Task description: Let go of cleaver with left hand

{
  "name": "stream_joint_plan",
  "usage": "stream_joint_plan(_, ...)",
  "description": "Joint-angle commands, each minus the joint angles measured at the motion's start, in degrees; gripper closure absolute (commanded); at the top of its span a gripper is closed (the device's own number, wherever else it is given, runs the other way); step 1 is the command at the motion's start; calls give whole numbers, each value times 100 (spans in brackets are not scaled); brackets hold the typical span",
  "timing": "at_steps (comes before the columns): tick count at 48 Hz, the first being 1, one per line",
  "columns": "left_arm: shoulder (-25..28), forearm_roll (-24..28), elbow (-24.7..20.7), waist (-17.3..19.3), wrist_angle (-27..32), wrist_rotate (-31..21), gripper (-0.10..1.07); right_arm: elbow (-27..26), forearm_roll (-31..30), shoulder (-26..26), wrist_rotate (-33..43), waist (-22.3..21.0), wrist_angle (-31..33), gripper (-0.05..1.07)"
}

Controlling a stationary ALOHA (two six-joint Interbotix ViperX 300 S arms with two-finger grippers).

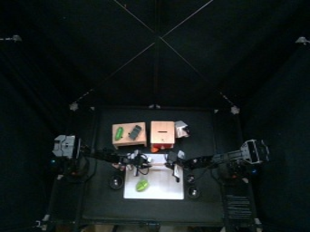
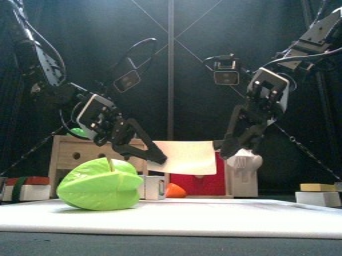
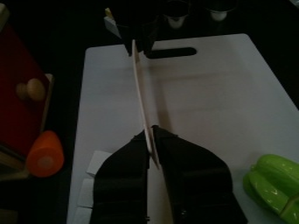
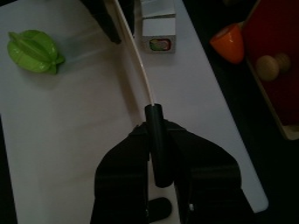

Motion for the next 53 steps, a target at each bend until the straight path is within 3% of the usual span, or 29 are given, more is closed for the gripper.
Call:
stream_joint_plan(1, -255, -62, -44, -53, -44, 18, 19, -35, 44, -114, 18, 18, 44, 68)
stream_joint_plan(15, -765, -62, 185, 79, -149, 185, 19, 9, 141, -316, 18, 167, 149, 68)
stream_joint_plan(34, -1679, -202, 861, 272, -439, 272, 19, 448, 554, -1222, 18, 475, 501, 68)
stream_joint_plan(53, -2461, -448, 1266, 255, -483, 255, 19, 527, 615, -1274, 18, 483, 510, 68)
